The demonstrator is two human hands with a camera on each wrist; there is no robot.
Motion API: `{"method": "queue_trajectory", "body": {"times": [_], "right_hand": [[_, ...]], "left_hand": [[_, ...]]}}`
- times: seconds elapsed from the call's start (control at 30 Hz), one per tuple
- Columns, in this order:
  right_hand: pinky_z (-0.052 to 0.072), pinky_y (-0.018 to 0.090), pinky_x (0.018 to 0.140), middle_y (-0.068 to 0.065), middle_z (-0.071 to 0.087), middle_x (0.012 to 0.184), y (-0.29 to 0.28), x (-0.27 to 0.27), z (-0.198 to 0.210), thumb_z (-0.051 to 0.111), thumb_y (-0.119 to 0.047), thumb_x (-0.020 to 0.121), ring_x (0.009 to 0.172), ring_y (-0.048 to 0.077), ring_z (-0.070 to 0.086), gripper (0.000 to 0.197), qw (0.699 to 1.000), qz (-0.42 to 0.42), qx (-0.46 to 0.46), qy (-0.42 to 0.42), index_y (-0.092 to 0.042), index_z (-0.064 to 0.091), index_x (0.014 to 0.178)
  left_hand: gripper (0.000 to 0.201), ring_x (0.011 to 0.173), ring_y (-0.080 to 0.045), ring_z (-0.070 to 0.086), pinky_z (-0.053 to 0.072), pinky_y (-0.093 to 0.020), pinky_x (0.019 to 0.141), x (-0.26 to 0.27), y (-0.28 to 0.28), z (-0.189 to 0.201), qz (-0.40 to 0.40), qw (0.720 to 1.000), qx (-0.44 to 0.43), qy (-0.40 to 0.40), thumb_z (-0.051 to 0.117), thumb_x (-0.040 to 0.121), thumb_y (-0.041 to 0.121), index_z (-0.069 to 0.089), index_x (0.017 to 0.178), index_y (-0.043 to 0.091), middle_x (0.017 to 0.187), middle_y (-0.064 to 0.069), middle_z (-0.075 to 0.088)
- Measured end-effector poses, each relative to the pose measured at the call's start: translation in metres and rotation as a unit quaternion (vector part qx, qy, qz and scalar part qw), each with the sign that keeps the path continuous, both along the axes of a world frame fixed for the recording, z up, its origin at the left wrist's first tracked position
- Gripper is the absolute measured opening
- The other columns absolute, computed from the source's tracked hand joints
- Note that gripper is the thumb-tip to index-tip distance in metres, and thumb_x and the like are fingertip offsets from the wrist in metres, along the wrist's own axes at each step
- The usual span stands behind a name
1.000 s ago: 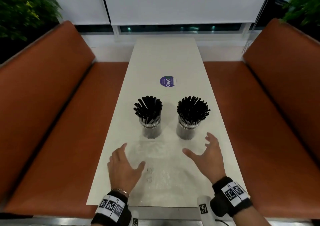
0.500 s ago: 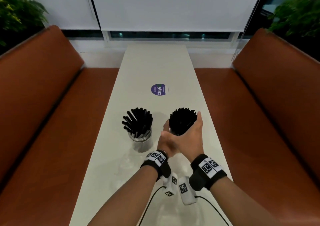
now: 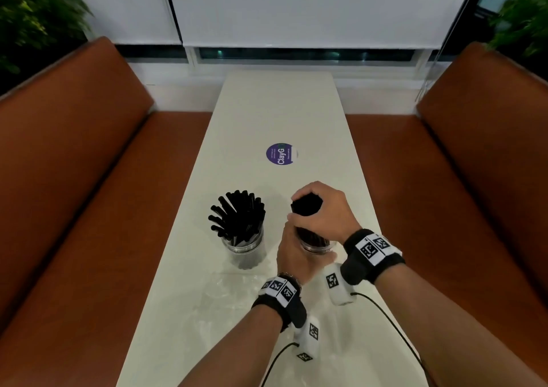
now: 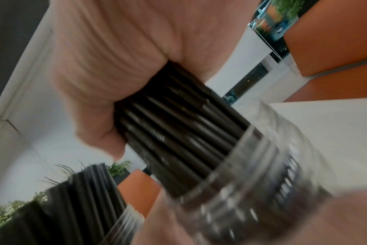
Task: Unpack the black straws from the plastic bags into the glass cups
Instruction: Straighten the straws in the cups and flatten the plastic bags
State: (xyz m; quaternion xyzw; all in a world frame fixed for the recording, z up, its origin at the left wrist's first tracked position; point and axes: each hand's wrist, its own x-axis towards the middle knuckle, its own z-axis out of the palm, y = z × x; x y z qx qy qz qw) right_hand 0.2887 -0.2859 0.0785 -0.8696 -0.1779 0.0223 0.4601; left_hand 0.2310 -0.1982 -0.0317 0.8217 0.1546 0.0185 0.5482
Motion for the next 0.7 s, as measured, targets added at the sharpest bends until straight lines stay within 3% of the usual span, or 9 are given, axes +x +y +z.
{"method": "queue_trajectory", "body": {"times": [0.13, 0.23, 0.3, 0.4, 0.5, 0.63, 0.7], "right_hand": [[0.06, 0.024, 0.08, -0.008, 0.079, 0.089, -0.002, 0.017, 0.015, 0.094, -0.025, 0.069, 0.086, 0.007, 0.073, 0.023, 0.993, 0.091, -0.041, 0.067, -0.024, 0.08, 0.087], [0.063, 0.031, 0.087, -0.004, 0.083, 0.089, -0.007, 0.025, 0.018, 0.095, -0.03, 0.071, 0.089, 0.015, 0.077, 0.02, 0.989, 0.104, -0.02, 0.108, -0.019, 0.083, 0.084], [0.062, 0.031, 0.092, -0.003, 0.084, 0.095, -0.007, 0.023, 0.019, 0.093, -0.03, 0.077, 0.096, 0.016, 0.079, 0.02, 0.985, 0.092, 0.032, 0.14, -0.017, 0.085, 0.089], [0.053, 0.027, 0.099, -0.003, 0.082, 0.114, -0.013, 0.021, 0.026, 0.083, -0.028, 0.088, 0.111, 0.013, 0.075, 0.025, 0.977, 0.058, 0.129, 0.161, -0.018, 0.082, 0.112], [0.042, 0.033, 0.116, -0.007, 0.07, 0.138, -0.038, 0.02, 0.027, 0.081, -0.045, 0.084, 0.133, 0.009, 0.061, 0.058, 0.975, 0.05, 0.163, 0.143, -0.029, 0.066, 0.137], [0.023, 0.03, 0.12, -0.009, 0.041, 0.164, -0.075, -0.007, 0.015, 0.099, -0.056, 0.052, 0.151, 0.004, 0.033, 0.132, 0.977, 0.072, 0.093, 0.175, -0.037, 0.027, 0.16], [0.017, 0.028, 0.121, -0.01, 0.021, 0.172, -0.078, -0.029, 0.004, 0.098, -0.059, 0.037, 0.153, 0.003, 0.021, 0.16, 0.981, 0.062, 0.034, 0.181, -0.035, 0.005, 0.165]], "left_hand": [[0.095, 0.108, -0.008, 0.069, 0.06, -0.033, 0.093, 0.002, -0.003, 0.001, 0.026, 0.999, 0.028, 0.016, 0.086, 0.052, 0.057, 0.041, 0.134, 0.04, 0.118, 0.019, 0.066], [0.09, 0.109, -0.01, 0.068, 0.059, -0.036, 0.095, 0.004, -0.011, 0.003, 0.042, 0.998, 0.042, 0.024, 0.082, 0.059, 0.054, 0.036, 0.136, 0.044, 0.121, 0.021, 0.064], [0.082, 0.108, -0.013, 0.069, 0.059, -0.04, 0.094, 0.002, -0.012, 0.006, 0.057, 0.997, 0.039, 0.021, 0.081, 0.064, 0.05, 0.037, 0.133, 0.043, 0.121, 0.019, 0.064], [0.076, 0.106, -0.014, 0.069, 0.059, -0.045, 0.092, 0.002, -0.015, 0.007, 0.079, 0.996, 0.034, 0.027, 0.079, 0.062, 0.053, 0.04, 0.126, 0.044, 0.12, 0.019, 0.064], [0.088, 0.105, -0.009, 0.069, 0.06, -0.041, 0.091, 0.001, -0.017, 0.007, 0.079, 0.996, 0.026, 0.017, 0.082, 0.047, 0.057, 0.04, 0.124, 0.044, 0.119, 0.02, 0.065], [0.09, 0.104, -0.003, 0.069, 0.062, -0.038, 0.088, -0.002, -0.016, 0.007, 0.083, 0.996, 0.001, -0.019, 0.093, 0.047, 0.055, 0.044, 0.122, 0.044, 0.117, 0.02, 0.066], [0.09, 0.102, -0.005, 0.07, 0.063, -0.036, 0.083, -0.004, -0.015, 0.004, 0.082, 0.995, -0.003, -0.052, 0.095, 0.052, 0.056, 0.046, 0.126, 0.041, 0.117, 0.016, 0.067]]}}
